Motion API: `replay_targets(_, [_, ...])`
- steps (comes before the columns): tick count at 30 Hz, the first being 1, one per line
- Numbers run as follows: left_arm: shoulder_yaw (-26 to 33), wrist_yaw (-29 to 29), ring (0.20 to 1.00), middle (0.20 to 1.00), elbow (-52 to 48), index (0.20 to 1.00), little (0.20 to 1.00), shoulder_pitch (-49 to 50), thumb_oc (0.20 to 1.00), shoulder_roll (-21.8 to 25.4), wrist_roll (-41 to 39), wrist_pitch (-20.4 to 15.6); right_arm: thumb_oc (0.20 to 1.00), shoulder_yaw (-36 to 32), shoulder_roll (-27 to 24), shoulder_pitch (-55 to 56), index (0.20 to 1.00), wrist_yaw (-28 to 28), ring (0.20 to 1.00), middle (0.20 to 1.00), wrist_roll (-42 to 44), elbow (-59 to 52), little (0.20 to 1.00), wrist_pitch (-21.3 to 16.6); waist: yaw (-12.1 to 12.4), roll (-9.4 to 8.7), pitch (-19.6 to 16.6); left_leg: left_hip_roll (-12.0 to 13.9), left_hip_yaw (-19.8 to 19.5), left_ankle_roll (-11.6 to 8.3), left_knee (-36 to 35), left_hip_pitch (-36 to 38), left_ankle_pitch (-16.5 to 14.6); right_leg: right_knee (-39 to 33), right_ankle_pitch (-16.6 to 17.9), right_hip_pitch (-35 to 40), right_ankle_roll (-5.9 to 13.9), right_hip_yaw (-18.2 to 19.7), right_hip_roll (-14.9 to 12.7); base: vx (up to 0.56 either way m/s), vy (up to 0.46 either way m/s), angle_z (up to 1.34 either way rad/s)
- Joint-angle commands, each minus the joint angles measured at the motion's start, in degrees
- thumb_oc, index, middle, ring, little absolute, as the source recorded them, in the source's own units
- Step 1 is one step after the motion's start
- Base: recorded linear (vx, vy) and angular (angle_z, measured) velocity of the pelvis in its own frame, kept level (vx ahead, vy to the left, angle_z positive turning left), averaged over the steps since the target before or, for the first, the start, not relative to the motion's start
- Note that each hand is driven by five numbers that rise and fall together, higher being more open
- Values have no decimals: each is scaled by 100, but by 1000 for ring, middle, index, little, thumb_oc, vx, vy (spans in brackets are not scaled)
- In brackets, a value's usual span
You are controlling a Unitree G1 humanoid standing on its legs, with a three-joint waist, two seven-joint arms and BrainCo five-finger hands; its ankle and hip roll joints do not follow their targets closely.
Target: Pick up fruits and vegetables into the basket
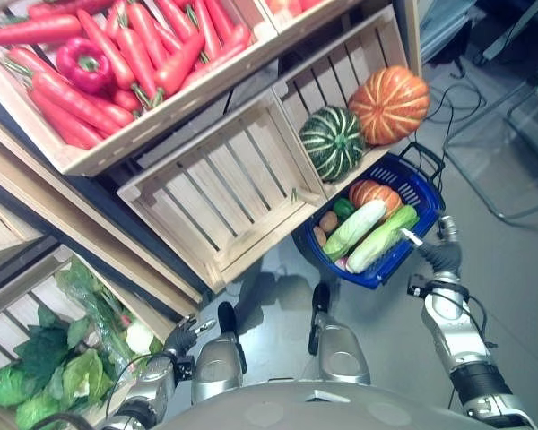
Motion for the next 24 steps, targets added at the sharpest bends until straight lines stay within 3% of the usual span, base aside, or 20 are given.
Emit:
replay_targets(1, [8,-225,1000,1000,325,1000,1000,-30,1000,2,137,47,1000,494,-31,-76,1000,1041,1000,1000,-241,177,1000,456,99,-68,-113,124,-21,72,1,-199,281,287,-109,302,211,-82,-223,82,63,-3])
replay_targets(3, [-80,-423,1000,1000,714,1000,1000,-235,1000,-35,156,161,1000,1058,232,-176,1000,1526,1000,1000,-158,1131,1000,721,192,-110,-293,99,-58,81,-120,-42,292,175,-89,501,214,-176,-220,76,56,7])
replay_targets(5, [-163,-565,1000,1000,950,1000,1000,-424,1000,-111,199,256,1000,1337,578,-302,1000,1710,1000,1000,-148,2052,1000,649,276,-113,-384,79,-74,101,-228,94,308,71,-59,672,217,-278,-228,58,55,18])
replay_targets(10, [-381,-816,1000,1000,1326,1000,1000,-695,1000,-318,421,358,1000,1531,1203,-544,1000,1991,1000,1000,441,3677,1000,873,396,-76,-543,24,-94,131,-296,321,253,-165,35,959,239,-407,-252,51,57,12])
replay_targets(15, [-476,-1001,1000,1000,1454,1000,1000,-807,1000,-467,459,616,1000,1508,1473,-649,1000,2272,1000,1000,518,4494,1000,1036,439,11,-654,-49,-117,170,-340,478,183,-303,65,1117,232,-459,-238,20,59,5])
replay_targets(18, [-484,-1089,1000,1000,1579,1000,1000,-815,1000,-547,504,738,1000,1348,1535,-736,1000,2339,1000,1000,658,4691,1000,1384,436,29,-732,-90,-97,196,-347,559,143,-332,53,1173,219,-438,-207,34,37,2])
replay_targets(24, [-529,-1078,1000,1000,1644,1000,1000,-817,1000,-602,791,819,1000,1420,1555,-786,1000,2545,1000,1000,137,5024,1000,1441,465,52,-833,-102,-132,228,-323,681,68,-331,-9,1277,179,-424,-182,41,16,0])
